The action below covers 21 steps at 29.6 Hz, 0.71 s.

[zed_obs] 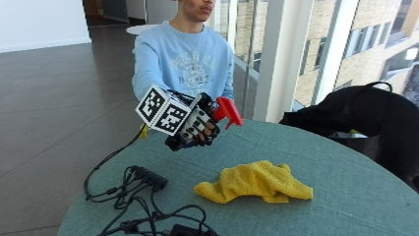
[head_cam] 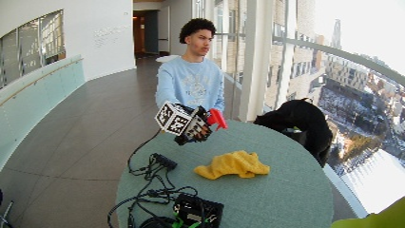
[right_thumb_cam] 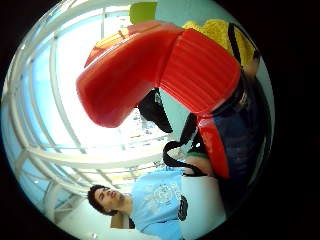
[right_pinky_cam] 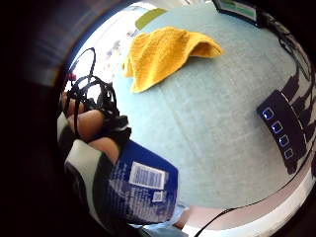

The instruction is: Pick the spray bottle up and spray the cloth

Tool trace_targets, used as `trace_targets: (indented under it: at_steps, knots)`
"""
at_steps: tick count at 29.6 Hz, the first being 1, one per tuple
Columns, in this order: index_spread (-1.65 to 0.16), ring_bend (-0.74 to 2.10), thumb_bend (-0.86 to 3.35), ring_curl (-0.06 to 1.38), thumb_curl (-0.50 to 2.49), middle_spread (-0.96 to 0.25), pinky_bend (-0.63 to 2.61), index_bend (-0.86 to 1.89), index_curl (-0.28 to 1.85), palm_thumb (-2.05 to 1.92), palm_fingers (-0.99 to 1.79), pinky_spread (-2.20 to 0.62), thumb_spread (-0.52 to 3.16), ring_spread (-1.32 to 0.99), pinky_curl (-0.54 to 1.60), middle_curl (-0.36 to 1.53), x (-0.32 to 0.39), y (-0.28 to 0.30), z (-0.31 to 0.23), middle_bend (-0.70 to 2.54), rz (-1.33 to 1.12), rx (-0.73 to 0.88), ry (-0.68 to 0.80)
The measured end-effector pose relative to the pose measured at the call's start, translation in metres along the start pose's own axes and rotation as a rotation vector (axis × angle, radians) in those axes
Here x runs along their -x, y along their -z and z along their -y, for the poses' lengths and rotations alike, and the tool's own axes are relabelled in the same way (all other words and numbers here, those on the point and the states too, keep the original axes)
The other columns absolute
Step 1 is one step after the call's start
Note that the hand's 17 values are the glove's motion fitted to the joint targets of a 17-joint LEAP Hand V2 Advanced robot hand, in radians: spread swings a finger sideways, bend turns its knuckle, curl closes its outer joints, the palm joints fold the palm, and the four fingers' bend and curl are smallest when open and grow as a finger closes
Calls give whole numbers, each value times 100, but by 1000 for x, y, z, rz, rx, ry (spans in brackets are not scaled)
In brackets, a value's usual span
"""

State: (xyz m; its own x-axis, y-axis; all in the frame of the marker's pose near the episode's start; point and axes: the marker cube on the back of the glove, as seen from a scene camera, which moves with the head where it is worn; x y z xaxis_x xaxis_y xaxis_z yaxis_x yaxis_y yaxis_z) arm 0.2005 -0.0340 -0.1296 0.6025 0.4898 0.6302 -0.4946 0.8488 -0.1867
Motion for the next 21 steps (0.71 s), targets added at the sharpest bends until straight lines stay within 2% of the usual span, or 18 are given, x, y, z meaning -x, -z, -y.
trace_targets:
  at_steps: [21]
  knots:
    - [-17, 59, -3, 39, 62, -5, 25, 14, 37, 86, 120, 11, 78, -1, 37, 47, 5, 3, 0, 41, -10, 6, -1]
